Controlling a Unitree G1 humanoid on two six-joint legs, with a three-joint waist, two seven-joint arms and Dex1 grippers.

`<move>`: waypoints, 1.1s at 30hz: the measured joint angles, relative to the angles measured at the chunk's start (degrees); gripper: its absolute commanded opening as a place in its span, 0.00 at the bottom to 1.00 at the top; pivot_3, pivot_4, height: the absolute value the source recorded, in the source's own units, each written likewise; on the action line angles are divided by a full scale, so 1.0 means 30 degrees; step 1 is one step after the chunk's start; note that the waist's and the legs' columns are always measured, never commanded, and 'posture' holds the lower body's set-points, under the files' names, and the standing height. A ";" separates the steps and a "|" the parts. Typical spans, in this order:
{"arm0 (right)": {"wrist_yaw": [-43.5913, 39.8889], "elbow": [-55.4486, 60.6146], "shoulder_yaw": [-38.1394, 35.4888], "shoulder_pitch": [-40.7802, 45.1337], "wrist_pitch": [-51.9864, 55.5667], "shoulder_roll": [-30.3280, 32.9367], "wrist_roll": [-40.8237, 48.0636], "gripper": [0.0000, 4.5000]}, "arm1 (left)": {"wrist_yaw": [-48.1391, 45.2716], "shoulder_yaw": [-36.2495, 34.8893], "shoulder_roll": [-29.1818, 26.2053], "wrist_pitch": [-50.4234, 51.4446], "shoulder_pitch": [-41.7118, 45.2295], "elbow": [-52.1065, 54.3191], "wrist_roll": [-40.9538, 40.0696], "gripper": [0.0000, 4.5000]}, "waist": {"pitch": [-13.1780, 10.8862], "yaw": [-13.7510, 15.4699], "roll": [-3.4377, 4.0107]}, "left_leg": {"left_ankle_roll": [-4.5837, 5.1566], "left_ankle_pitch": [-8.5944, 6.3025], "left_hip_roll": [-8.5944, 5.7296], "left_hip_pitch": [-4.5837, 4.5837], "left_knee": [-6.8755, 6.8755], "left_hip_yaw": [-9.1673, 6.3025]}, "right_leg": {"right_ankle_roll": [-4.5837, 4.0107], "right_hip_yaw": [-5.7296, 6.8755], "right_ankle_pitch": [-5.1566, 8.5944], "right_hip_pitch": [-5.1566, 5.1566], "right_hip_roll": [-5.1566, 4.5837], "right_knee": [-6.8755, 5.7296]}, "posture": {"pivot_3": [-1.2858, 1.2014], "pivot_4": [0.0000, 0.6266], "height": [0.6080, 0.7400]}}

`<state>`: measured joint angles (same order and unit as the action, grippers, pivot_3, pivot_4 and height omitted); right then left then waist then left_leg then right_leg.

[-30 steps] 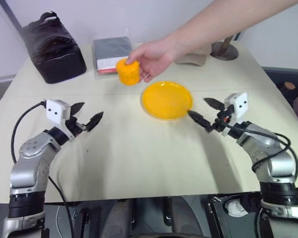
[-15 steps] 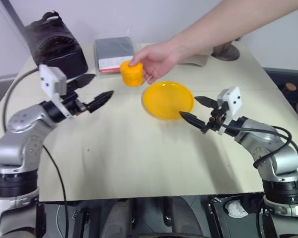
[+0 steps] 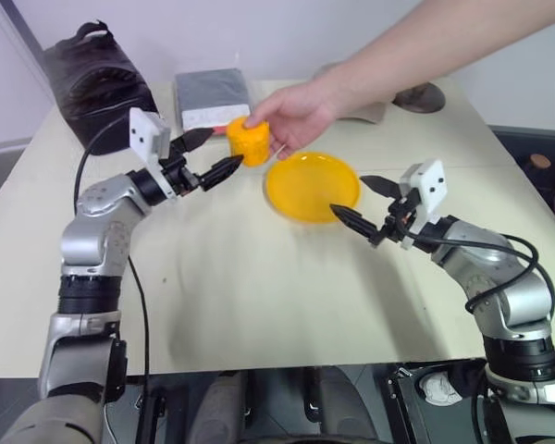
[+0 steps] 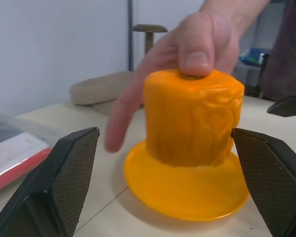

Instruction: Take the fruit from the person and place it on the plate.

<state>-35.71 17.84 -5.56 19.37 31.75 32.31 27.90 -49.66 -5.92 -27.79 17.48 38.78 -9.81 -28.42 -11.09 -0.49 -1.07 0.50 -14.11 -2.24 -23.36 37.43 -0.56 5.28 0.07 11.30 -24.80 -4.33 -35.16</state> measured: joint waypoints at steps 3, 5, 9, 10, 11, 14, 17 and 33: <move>0.0218 0.0125 -0.0002 -0.0147 0.0001 -0.0067 -0.0001 0.99 | -0.0414 0.0224 0.0284 -0.0329 0.0464 -0.0618 0.0279 1.00 | 0.0000 -0.0020 0.0000 | 0.0000 0.0000 0.0000 0.0000 0.0000 -0.0001 | 0.0000 -0.0001 0.0000 0.0000 0.0000 0.0000 | 0.52 0.24 1.00; 0.0382 0.0227 -0.0006 -0.0260 0.0002 -0.0154 0.0000 0.99 | -0.0552 0.0253 0.0458 -0.0522 0.0836 -0.0984 0.0440 1.00 | 0.0000 -0.0016 0.0000 | 0.0001 0.0000 0.0000 0.0000 0.0001 -0.0001 | 0.0001 0.0000 0.0000 0.0000 0.0000 -0.0001 | 0.52 0.24 1.00; 0.0604 0.0404 -0.0011 -0.0493 0.0000 -0.0303 -0.0002 0.99 | -0.0772 0.0266 0.0854 -0.0582 0.1222 -0.1292 0.0550 1.00 | 0.0000 -0.0014 0.0000 | 0.0001 0.0000 0.0000 0.0000 0.0003 -0.0001 | 0.0002 -0.0001 -0.0001 0.0000 0.0000 -0.0001 | 0.52 0.24 1.00; 0.0659 0.0417 -0.0011 -0.0542 0.0000 -0.0305 -0.0012 0.99 | -0.0844 0.0268 0.0937 -0.0583 0.1270 -0.1340 0.0569 1.00 | 0.0000 -0.0016 0.0000 | 0.0001 0.0000 0.0000 0.0001 0.0002 -0.0001 | 0.0002 -0.0001 -0.0001 0.0001 0.0000 -0.0002 | 0.52 0.24 1.00; 0.0713 0.0418 -0.0011 -0.0590 0.0000 -0.0316 -0.0022 0.99 | -0.0880 0.0272 0.1022 -0.0583 0.1286 -0.1397 0.0597 1.00 | 0.0000 -0.0020 0.0000 | 0.0000 0.0000 0.0000 0.0001 0.0002 -0.0001 | 0.0002 -0.0001 -0.0001 0.0000 0.0000 -0.0003 | 0.52 0.24 1.00; 0.0861 0.0418 -0.0011 -0.0778 -0.0027 -0.0404 -0.0045 1.00 | -0.0913 0.0366 0.1178 -0.0584 0.1350 -0.1698 0.0720 0.88 | 0.0000 -0.0022 0.0000 | 0.0001 0.0000 0.0001 0.0000 0.0002 -0.0002 | 0.0002 0.0000 -0.0001 0.0000 0.0001 -0.0003 | 0.52 0.24 1.00; 0.0954 0.0417 -0.0011 -0.0815 -0.0068 -0.0453 -0.0054 1.00 | -0.0927 0.0394 0.1274 -0.0589 0.1372 -0.1766 0.0748 0.61 | 0.0000 -0.0021 0.0000 | 0.0001 0.0000 0.0000 0.0000 0.0003 -0.0001 | 0.0002 -0.0001 -0.0001 0.0000 0.0000 -0.0003 | 0.52 0.24 1.00; 0.1224 0.0409 -0.0041 -0.1035 -0.0431 -0.0497 -0.0224 1.00 | -0.1040 0.1742 0.1971 -0.1324 0.0749 -0.2117 0.2291 0.54 | 0.0000 0.0016 0.0000 | 0.0001 0.0000 -0.0001 0.0000 0.0004 -0.0001 | 0.0002 -0.0001 -0.0001 0.0004 -0.0002 -0.0003 | 0.52 0.24 1.00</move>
<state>-32.04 19.07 -5.68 16.27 30.45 30.82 27.23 -52.78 -0.69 -21.88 13.50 41.03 -16.17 -21.55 -11.09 -0.45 -1.07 0.50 -14.11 -2.24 -23.36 37.45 -0.56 5.29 0.07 11.30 -24.79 -4.33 -35.17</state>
